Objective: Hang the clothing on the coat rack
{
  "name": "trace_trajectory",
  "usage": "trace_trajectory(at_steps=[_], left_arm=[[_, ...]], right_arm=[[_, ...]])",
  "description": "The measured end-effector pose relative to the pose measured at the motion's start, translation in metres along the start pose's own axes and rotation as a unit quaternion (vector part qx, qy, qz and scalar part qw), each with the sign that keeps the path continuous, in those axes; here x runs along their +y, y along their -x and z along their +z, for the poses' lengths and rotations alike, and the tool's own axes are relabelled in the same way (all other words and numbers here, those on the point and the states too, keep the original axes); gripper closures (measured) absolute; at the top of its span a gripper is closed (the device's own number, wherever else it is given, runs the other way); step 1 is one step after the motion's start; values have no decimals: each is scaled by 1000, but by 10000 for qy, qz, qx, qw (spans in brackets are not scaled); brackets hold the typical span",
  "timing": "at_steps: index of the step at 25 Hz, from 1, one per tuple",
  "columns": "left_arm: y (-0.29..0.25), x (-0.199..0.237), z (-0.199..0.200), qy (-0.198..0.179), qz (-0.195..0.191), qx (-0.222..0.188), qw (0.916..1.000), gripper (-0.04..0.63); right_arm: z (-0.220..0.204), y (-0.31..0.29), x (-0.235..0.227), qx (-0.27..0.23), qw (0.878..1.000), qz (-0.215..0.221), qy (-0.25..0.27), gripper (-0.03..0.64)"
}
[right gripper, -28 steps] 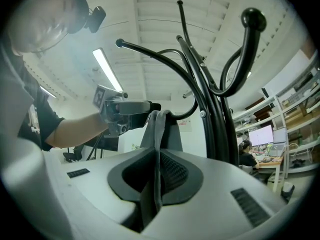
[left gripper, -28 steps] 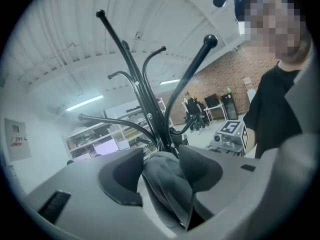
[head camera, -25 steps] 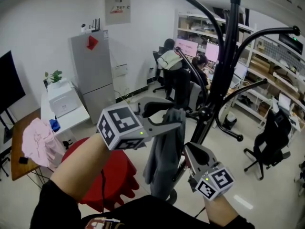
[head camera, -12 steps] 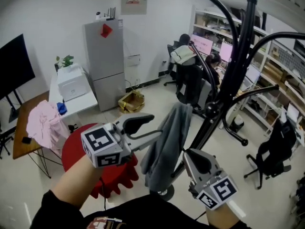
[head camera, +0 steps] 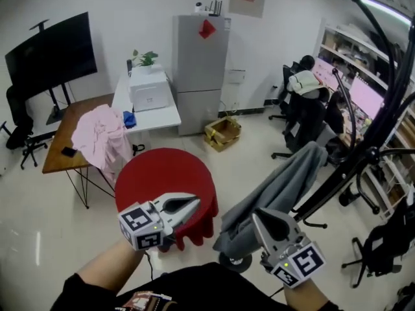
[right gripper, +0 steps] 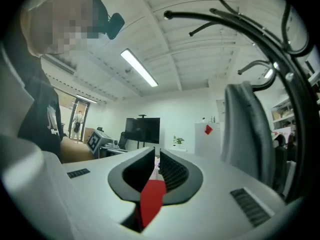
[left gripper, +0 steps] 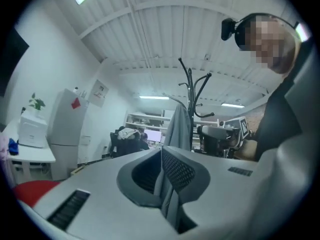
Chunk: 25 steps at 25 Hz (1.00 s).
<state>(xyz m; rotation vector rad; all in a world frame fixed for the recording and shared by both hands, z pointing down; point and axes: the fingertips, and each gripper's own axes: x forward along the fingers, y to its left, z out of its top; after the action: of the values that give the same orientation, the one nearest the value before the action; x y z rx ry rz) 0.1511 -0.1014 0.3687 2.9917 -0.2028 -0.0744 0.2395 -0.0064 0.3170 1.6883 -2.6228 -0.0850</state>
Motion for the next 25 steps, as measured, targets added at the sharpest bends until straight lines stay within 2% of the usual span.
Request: trace_trajectory(at_steps=[2, 5, 10, 13, 15, 19, 25], left_arm=[[35, 20, -13, 193, 108, -60, 9997, 592], [89, 41, -34, 440, 231, -69, 9987, 592], [173, 89, -91, 630, 844, 238, 9942, 592], [213, 112, -113, 998, 1288, 345, 9860, 592], [231, 121, -119, 1129, 1446, 347, 9824, 592], [248, 138, -120, 1262, 1519, 218, 9801, 592], [248, 147, -134, 1103, 1498, 431, 9816, 592]], right_arm=[[-11, -31, 20, -10, 9997, 203, -104, 578], [-40, -81, 52, 55, 9983, 463, -352, 616], [-114, -160, 94, 309, 9912, 505, -1187, 617], [-150, -193, 121, 560, 9838, 517, -1621, 617], [-163, -210, 139, 772, 9805, 633, -1691, 617], [-170, -236, 158, 1004, 9777, 872, -1626, 617], [-178, -260, 167, 1183, 9749, 1082, -1548, 617]])
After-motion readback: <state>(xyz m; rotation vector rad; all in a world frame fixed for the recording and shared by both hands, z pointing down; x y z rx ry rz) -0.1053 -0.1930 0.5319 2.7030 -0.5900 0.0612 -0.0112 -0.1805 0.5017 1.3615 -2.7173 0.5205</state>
